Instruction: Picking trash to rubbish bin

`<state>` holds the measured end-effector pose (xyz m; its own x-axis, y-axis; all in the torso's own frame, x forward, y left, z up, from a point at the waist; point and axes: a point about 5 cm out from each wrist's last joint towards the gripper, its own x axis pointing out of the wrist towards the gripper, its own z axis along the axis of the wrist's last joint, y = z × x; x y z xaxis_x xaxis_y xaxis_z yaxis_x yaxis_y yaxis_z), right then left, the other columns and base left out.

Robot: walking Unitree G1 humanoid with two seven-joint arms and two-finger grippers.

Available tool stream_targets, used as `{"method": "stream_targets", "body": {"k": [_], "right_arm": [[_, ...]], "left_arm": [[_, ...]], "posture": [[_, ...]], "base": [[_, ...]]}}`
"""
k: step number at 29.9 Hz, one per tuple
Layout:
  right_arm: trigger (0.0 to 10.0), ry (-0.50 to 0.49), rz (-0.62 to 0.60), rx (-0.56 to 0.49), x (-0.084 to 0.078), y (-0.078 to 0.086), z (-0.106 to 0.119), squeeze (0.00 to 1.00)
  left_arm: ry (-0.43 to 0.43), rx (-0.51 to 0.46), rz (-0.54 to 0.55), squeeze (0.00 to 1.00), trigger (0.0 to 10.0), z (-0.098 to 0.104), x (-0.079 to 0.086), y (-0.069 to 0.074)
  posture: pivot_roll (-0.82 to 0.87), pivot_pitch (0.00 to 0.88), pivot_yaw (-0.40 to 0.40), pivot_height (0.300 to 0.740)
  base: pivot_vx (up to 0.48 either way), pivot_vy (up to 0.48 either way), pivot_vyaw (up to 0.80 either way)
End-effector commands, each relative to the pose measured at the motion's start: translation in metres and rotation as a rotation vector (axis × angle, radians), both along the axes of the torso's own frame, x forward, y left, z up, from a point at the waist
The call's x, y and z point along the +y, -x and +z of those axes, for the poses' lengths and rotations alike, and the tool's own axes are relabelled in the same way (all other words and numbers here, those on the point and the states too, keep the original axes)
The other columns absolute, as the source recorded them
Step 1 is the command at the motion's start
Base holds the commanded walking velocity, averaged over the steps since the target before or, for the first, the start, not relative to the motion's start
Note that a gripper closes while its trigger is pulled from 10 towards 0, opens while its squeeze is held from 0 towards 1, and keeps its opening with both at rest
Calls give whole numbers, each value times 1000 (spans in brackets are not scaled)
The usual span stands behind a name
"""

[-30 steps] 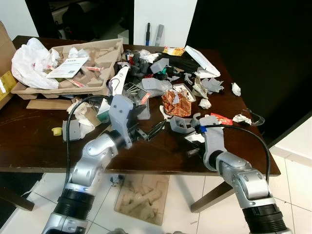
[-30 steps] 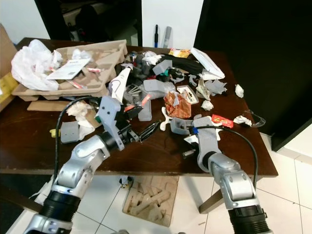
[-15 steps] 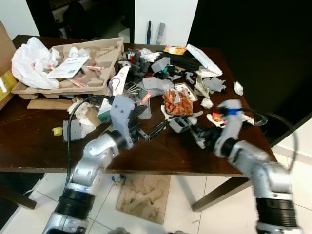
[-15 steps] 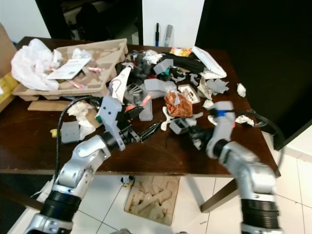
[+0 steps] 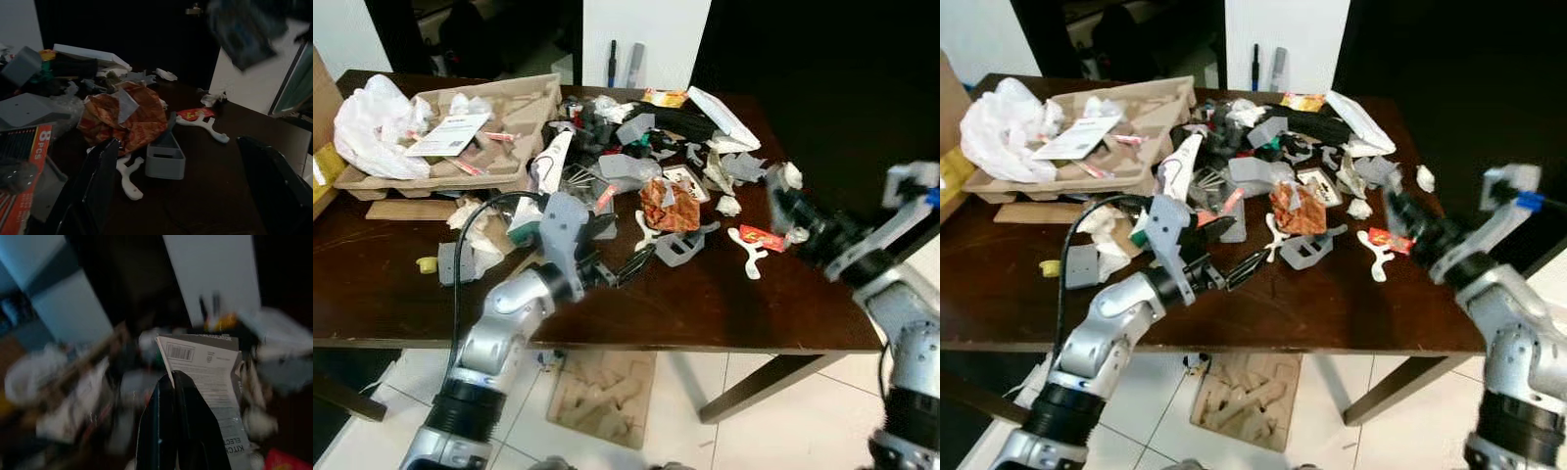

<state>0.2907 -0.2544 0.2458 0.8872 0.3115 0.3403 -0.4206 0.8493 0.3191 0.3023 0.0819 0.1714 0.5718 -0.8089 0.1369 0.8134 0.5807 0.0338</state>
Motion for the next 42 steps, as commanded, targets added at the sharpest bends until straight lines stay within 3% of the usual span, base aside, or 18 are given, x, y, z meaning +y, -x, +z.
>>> {"method": "stream_targets", "body": {"k": [1,4,6,8,11,13,15,17,18,19,28,36,38,42], "right_arm": [[0,-84,-17,-41,-3,1,3,0],[0,-165,-7,-94,-3,0,7,0],[0,-198,-36,-89,-8,-4,6,0],[0,-202,-50,-81,-10,-6,5,0],[0,-214,-126,-33,-17,-15,-1,0],[0,-204,-150,-6,-17,-18,-4,0],[0,-170,-68,8,-2,-19,-7,0],[0,-162,-42,9,2,-18,-8,0],[0,-91,46,-15,14,-12,-7,0],[0,53,150,-42,31,-4,-8,0],[0,166,210,-43,41,-2,-8,0],[0,240,213,6,46,-6,-19,0],[0,335,284,13,55,-1,-26,0],[0,435,402,8,67,9,-31,0]], "left_arm": [[-9,-4,-2,0,10000,0,-2,-1],[-32,-34,68,0,10000,3,2,-6],[-115,-99,217,0,10000,6,13,-18],[-145,-124,264,0,10000,8,18,-22],[-273,-168,381,0,10000,7,30,-32],[-280,-155,412,0,10000,5,34,-34],[-275,-106,458,0,10000,-2,39,-36],[-274,-94,468,0,10000,-4,41,-37],[-290,-66,494,0,10000,-9,44,-38],[-323,-22,539,0,10000,-21,50,-38],[-330,-14,583,0,10000,-24,55,-39],[-327,-55,635,0,10000,-9,52,-38],[-358,-117,654,0,10000,3,49,-38],[-374,-145,664,0,10000,11,45,-36]], "posture": [[0,123,-11,740],[5,119,-13,740],[9,117,-16,740],[9,117,-16,740],[13,115,-19,740],[13,115,-19,740],[11,119,-20,740],[11,119,-20,740],[11,126,-18,740],[6,132,-18,740],[2,136,-21,740],[7,146,-31,740],[12,148,-30,740],[12,148,-30,740]], "base": [[0,0,0],[0,0,0],[0,0,0],[0,0,0],[0,0,0],[0,0,0],[0,0,0],[0,0,0],[0,0,0],[0,0,0],[0,0,0],[0,0,0],[0,0,0],[0,0,0]]}}
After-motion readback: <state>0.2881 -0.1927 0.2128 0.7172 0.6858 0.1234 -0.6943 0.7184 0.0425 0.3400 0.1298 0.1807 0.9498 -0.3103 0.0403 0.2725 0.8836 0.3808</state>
